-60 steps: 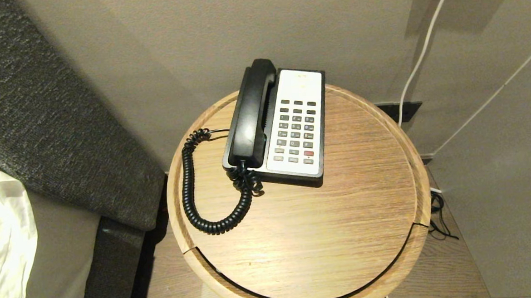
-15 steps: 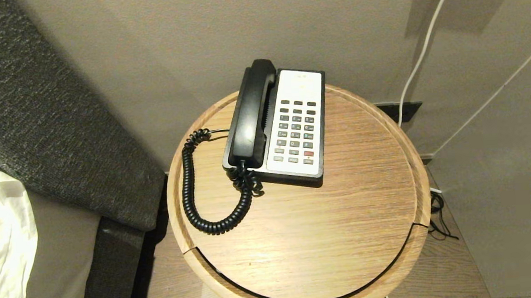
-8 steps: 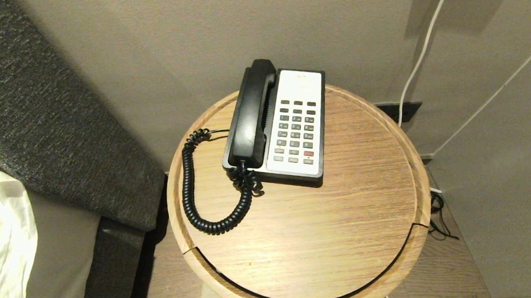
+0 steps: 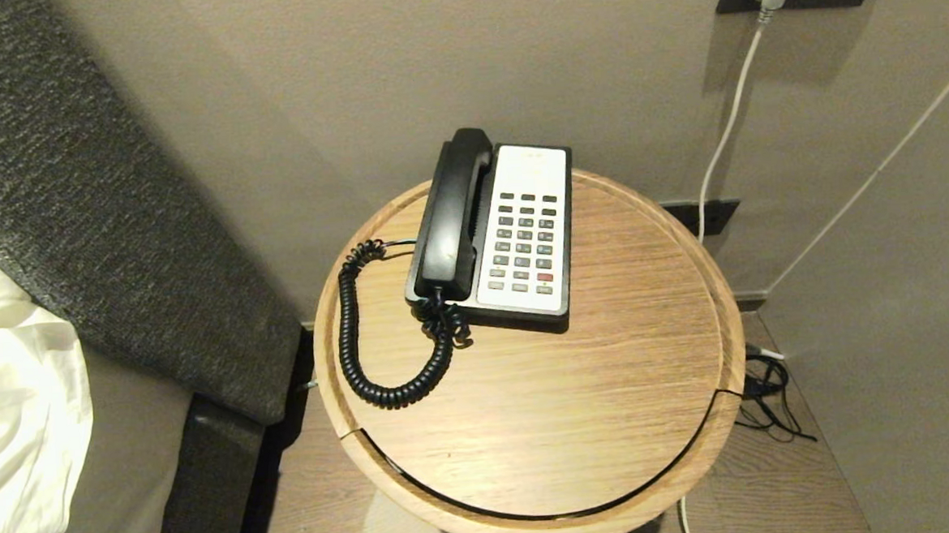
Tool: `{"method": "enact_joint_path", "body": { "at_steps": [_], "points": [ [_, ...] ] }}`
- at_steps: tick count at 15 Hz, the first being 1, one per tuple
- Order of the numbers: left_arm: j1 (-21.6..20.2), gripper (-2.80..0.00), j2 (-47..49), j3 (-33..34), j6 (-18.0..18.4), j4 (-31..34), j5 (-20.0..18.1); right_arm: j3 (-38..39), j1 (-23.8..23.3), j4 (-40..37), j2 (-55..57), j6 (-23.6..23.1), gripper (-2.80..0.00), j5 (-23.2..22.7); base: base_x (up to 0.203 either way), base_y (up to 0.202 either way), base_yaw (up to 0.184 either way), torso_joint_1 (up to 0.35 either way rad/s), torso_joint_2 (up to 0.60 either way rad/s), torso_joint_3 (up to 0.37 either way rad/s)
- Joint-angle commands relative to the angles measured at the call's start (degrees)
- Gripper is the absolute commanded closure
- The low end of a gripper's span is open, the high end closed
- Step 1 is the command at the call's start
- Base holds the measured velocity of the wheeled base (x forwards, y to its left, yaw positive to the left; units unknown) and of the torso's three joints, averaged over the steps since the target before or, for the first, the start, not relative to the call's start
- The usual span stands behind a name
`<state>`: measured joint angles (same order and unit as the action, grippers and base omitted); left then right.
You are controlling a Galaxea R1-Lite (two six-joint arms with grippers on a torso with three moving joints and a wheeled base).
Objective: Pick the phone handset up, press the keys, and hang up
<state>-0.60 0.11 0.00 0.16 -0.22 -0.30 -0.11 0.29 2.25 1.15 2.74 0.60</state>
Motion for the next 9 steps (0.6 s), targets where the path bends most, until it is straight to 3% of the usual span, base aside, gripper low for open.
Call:
{"method": "enact_joint_path", "body": {
  "at_steps": [1,9],
  "points": [
    [-0.02,0.0,-0.02,0.0,-0.16,-0.04,0.04,-0.07,0.06,0.04,0.13,0.03,0.0,0.02,0.0,0.0,0.0,0.002,0.01,0.216],
    [-0.02,0.0,-0.02,0.0,-0.33,-0.04,0.04,-0.05,0.06,0.04,0.1,-0.02,0.0,0.02,0.0,0.0,0.0,0.002,0.0,0.203]
  ]
}}
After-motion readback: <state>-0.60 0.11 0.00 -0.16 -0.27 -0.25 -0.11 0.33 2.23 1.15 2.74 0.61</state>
